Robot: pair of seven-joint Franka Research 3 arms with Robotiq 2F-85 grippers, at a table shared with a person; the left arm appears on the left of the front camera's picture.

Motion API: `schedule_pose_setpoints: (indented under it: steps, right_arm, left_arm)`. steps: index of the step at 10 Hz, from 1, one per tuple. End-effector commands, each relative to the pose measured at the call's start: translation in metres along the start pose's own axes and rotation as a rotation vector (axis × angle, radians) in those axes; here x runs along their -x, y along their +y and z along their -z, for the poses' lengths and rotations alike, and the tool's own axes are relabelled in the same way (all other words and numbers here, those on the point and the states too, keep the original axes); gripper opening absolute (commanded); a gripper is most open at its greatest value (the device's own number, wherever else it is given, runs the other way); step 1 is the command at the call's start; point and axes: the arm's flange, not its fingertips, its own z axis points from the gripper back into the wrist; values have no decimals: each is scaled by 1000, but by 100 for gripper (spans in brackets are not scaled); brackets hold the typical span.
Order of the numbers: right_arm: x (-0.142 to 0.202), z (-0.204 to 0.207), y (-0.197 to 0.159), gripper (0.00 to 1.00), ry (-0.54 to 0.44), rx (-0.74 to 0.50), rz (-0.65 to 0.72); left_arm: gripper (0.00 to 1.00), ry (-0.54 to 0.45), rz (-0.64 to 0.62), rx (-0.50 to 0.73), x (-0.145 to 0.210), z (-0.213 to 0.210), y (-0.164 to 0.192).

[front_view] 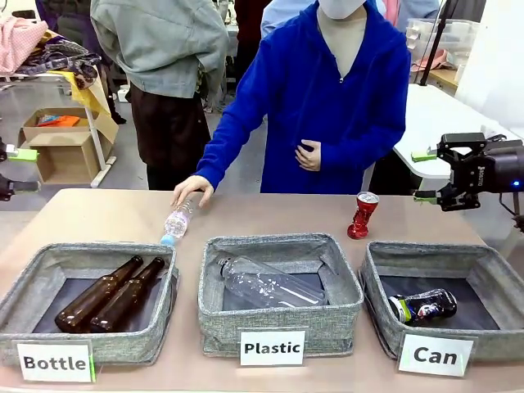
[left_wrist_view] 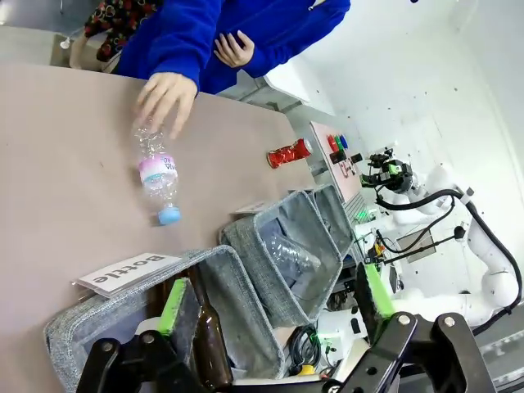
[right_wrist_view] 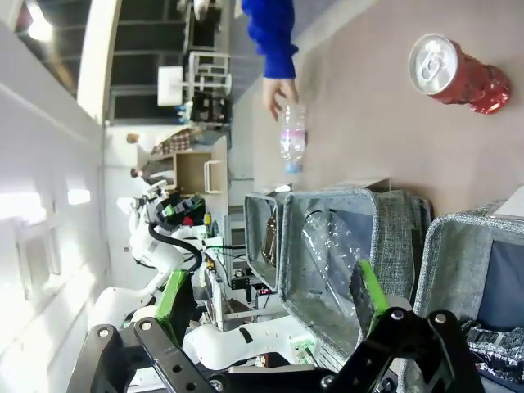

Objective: Sort the can waste into the basket.
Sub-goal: Pick up the can waste from the table and place it in the right Fabric basket.

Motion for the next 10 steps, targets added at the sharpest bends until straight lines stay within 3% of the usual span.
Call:
schedule_pose_setpoints:
  steps: [1, 2, 3, 4, 5, 6, 8, 9, 10]
  right_arm:
    - [0, 0, 0, 100, 0, 0, 0]
    - [-1, -18, 4, 100, -75, 99, -189]
    - [-15, -16, 6, 100, -174, 118, -546]
    - [-30, -10, 2, 100, -271, 216, -924]
    - [-39, -4, -6, 100, -283, 402, -1233]
    - [-47, 3, -18, 100, -320, 459, -1375]
    - [-52, 2, -38, 100, -323, 512, -1448]
    - [-50, -11, -37, 100, -349, 459, -1359]
    - [-50, -4, -22, 100, 20, 367, -991]
  left_arm:
    - [100, 0, -11, -5, -3, 1, -3]
    - [100, 0, -11, -5, -3, 1, -3]
    - [100, 0, -11, -5, -3, 1, -3]
    - [100, 0, -11, -5, -3, 1, -3]
    - [100, 0, -11, -5, -3, 1, -3]
    - [100, 0, -11, -5, -3, 1, -3]
    - [100, 0, -11, -5, -3, 1, -3]
    - [100, 0, -11, -5, -3, 1, -3]
    - [100, 0, -11, -5, -3, 1, -3]
